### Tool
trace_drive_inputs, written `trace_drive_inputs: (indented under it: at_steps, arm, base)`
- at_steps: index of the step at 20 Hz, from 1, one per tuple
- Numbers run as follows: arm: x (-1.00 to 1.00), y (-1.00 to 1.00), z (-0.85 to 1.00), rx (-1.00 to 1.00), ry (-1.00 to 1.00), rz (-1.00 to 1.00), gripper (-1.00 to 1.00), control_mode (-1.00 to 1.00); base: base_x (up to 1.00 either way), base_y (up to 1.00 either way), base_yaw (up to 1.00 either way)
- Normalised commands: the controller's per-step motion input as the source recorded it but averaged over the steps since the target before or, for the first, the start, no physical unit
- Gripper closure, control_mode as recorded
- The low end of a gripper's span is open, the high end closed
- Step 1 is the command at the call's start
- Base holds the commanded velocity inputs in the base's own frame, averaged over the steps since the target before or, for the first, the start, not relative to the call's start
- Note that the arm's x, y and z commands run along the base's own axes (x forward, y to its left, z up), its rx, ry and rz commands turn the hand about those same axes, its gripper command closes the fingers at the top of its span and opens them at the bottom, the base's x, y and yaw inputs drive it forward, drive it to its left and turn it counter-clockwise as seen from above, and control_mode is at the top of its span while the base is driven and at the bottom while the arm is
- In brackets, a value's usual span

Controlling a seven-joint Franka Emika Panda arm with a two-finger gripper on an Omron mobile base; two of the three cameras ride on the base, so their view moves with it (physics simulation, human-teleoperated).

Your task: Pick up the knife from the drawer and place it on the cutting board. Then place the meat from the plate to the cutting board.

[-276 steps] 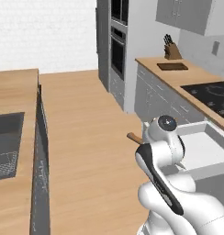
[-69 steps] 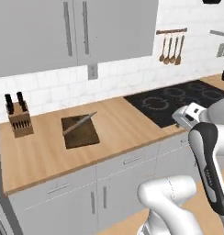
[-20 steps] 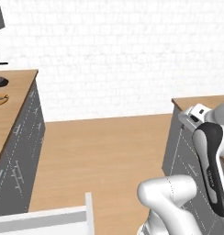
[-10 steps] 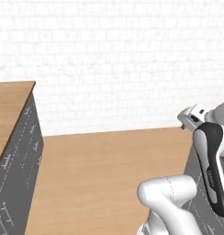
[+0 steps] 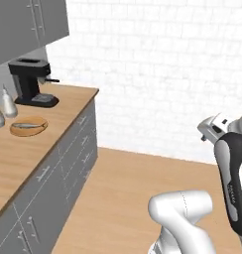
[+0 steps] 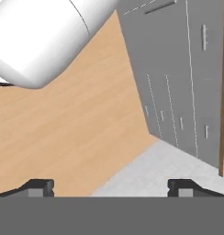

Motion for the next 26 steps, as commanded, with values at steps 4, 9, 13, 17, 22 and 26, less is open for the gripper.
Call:
trace_drive_inputs:
  at_steps: [4, 9, 13, 17, 22, 26]
  arm:
    - [0.00, 0.00, 0.00, 0.00, 0.00, 0.00, -1.00, 1.00]
    - [0.00, 0.00, 0.00, 0.00, 0.00, 0.00, -1.00, 1.00]
    - [0.00, 0.00, 0.00, 0.00, 0.00, 0.00, -1.00, 1.00]
    - [0.00, 0.00, 0.00, 0.00, 0.00, 0.00, -1.00, 1.00]
    - [0.00, 0.00, 0.00, 0.00, 0.00, 0.00, -1.00, 1.00]
    - [0.00, 0.00, 0.00, 0.00, 0.00, 0.00, -1.00, 1.00]
  base:
    - [0.37, 0.00, 0.89]
    - [0.13, -0.28, 0.81]
    - [0.24, -0.64, 0.64]
    - [0.89, -0.66, 0.50]
    - [1.00, -0.59, 0.46]
    - [0.89, -0.63, 0.47]
